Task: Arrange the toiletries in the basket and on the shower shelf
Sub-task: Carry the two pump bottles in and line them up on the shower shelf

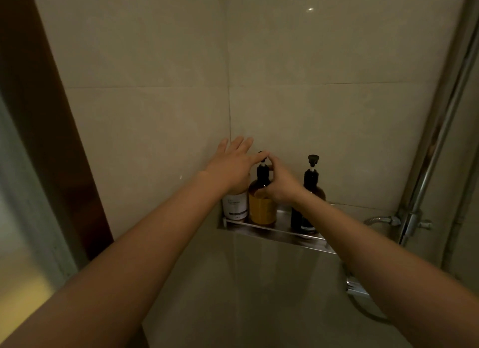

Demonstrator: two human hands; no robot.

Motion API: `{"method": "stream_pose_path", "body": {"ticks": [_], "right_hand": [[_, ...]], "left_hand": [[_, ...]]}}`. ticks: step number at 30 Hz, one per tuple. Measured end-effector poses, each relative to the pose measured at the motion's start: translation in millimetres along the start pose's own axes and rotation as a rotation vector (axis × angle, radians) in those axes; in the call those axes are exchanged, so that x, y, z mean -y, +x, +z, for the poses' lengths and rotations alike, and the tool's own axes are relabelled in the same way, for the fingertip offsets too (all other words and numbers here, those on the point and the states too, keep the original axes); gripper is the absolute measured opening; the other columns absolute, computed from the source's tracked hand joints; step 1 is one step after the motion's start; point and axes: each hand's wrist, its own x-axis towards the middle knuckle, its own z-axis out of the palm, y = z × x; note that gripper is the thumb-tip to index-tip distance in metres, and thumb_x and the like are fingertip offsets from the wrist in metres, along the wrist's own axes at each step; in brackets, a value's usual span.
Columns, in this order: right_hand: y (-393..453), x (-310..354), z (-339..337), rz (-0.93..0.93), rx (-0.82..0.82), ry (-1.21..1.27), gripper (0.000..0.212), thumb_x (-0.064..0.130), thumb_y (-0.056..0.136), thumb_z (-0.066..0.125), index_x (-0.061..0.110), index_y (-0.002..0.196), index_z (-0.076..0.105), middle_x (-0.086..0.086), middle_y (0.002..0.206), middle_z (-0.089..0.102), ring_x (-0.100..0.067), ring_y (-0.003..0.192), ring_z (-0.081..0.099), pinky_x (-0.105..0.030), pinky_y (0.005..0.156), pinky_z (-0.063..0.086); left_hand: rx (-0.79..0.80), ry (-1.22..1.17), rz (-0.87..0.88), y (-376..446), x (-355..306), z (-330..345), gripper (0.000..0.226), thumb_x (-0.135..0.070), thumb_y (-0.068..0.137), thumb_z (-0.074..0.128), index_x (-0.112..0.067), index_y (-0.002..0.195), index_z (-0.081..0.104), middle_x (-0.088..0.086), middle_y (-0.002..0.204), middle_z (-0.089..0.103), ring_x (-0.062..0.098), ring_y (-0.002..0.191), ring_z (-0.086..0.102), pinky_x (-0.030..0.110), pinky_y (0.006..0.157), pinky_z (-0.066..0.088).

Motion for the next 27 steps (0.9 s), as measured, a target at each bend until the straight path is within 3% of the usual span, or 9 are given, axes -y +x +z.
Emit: {"method": "stream_pose_path", "body": {"ticks": [4, 7, 12, 18, 22, 27], "right_hand": [[-6, -8, 15, -0.07, -0.136, 0.08, 0.116, 0.011, 0.071, 0.088, 0.023, 0.158, 0.012, -0.005, 0.156, 0.036, -0.024, 0.141, 0.037, -0.027, 0.103, 0.037], [-13, -20, 26, -0.024, -0.22, 0.084, 0.119, 0.022, 0.072, 0.089, 0.024, 0.158, 0.008, -0.006, 0.161, 0.027, -0.026, 0.145, 0.03, -0.044, 0.114, 0.035], [-25, -32, 48, -0.008, -0.335, 0.183, 0.116, 0.027, 0.072, 0.086, 0.026, 0.158, 0.009, -0.008, 0.153, 0.037, -0.025, 0.139, 0.038, -0.046, 0.112, 0.039], [-31, -36, 51, -0.031, -0.339, 0.293, 0.109, 0.018, 0.077, 0.083, 0.029, 0.158, 0.011, 0.003, 0.142, 0.045, -0.015, 0.13, 0.047, -0.031, 0.103, 0.043], [-33, -34, 54, -0.029, -0.41, 0.243, 0.111, 0.026, 0.073, 0.087, 0.027, 0.157, 0.014, -0.004, 0.147, 0.043, -0.017, 0.132, 0.045, -0.034, 0.107, 0.041], [-34, -36, 50, -0.04, -0.347, 0.294, 0.101, 0.017, 0.083, 0.08, 0.033, 0.158, 0.015, -0.001, 0.146, 0.045, -0.016, 0.133, 0.046, -0.038, 0.108, 0.043]], "left_hand": [[-0.016, -0.011, 0.002, 0, 1, 2, 0.079, -0.03, 0.089, 0.053, -0.04, 0.154, 0.009, 0.01, 0.164, 0.001, 0.03, 0.15, -0.001, 0.054, 0.117, 0.001], [-0.009, -0.014, 0.004, -1, 1, 2, 0.079, -0.033, 0.089, 0.054, -0.04, 0.154, 0.01, 0.01, 0.164, 0.002, 0.03, 0.149, 0.0, 0.054, 0.117, 0.002], [-0.006, -0.018, 0.003, -2, 1, -1, 0.078, -0.029, 0.089, 0.053, -0.039, 0.154, 0.012, 0.01, 0.164, 0.002, 0.029, 0.149, -0.001, 0.053, 0.117, 0.002], [-0.009, -0.011, 0.007, -5, 0, -3, 0.077, -0.028, 0.09, 0.052, -0.039, 0.155, 0.012, 0.01, 0.164, 0.002, 0.029, 0.149, 0.0, 0.053, 0.117, 0.001], [0.002, -0.032, 0.008, -5, -1, -4, 0.076, -0.027, 0.09, 0.051, -0.039, 0.155, 0.011, 0.01, 0.164, 0.002, 0.03, 0.149, 0.0, 0.053, 0.118, 0.002], [-0.006, -0.05, 0.019, -5, 0, -4, 0.074, -0.025, 0.091, 0.049, -0.039, 0.155, 0.012, 0.011, 0.164, 0.003, 0.03, 0.149, 0.001, 0.053, 0.118, 0.003]]}}
